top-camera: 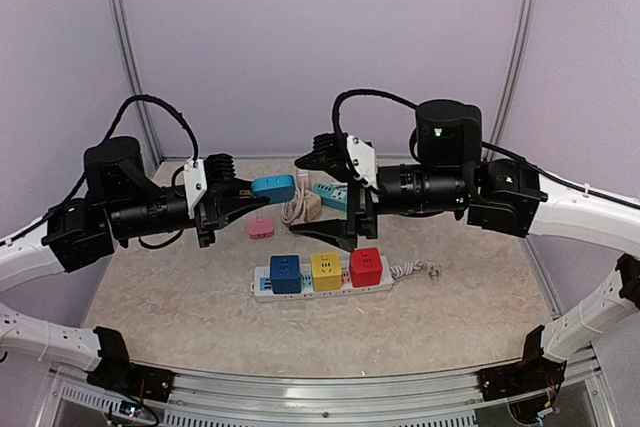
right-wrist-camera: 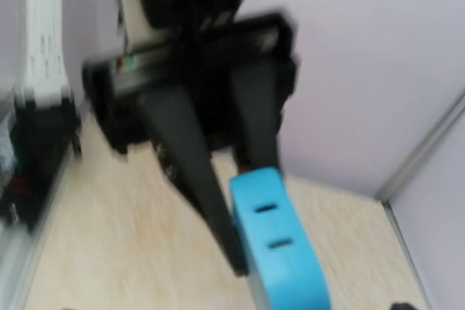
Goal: Insert the plug
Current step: Adjust the plug.
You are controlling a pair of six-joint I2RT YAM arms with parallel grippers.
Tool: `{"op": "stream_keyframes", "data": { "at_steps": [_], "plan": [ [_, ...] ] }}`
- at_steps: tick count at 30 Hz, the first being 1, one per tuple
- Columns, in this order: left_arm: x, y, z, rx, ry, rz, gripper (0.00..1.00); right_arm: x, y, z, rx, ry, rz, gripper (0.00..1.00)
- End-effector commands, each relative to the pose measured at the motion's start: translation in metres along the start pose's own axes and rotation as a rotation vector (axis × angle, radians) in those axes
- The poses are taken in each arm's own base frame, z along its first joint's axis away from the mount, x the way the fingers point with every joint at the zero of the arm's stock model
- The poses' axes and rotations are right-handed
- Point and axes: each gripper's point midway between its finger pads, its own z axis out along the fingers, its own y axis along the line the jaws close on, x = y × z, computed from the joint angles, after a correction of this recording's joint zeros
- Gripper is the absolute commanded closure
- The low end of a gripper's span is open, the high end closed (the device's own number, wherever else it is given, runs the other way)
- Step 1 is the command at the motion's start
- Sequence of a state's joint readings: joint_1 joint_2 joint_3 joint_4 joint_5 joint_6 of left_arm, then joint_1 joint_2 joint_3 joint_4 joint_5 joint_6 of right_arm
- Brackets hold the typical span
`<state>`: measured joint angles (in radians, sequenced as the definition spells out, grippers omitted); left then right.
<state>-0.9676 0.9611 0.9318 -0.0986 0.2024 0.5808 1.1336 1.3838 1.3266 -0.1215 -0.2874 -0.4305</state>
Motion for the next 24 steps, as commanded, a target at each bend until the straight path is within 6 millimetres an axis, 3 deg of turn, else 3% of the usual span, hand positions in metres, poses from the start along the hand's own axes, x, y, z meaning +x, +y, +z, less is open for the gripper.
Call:
{"op": "stream_keyframes", "data": {
  "at_steps": [1,11,18,19,22,24],
  "plan": [
    [-0.032,0.014,-0.009,-0.057,-0.137,-0.041,1.0,-0.028,-0.02,-0.009,0.006,-0.196,0.18,0.11],
    [-0.047,0.019,-0.012,-0.062,-0.217,-0.165,1.0,-0.035,-0.02,0.002,-0.075,-0.306,0.3,0.37],
    [-0.048,0.018,-0.014,-0.059,-0.229,-0.194,1.0,-0.035,-0.018,0.013,-0.115,-0.304,0.311,0.63],
    [-0.048,0.018,-0.014,-0.057,-0.231,-0.196,1.0,-0.033,-0.018,0.014,-0.119,-0.3,0.313,0.68],
    [-0.046,0.019,-0.014,-0.065,-0.224,-0.217,1.0,-0.034,-0.018,0.015,-0.138,-0.294,0.315,0.99],
    [-0.043,0.019,-0.014,-0.068,-0.216,-0.23,1.0,-0.033,-0.017,0.015,-0.144,-0.279,0.324,1.0]
  ]
}}
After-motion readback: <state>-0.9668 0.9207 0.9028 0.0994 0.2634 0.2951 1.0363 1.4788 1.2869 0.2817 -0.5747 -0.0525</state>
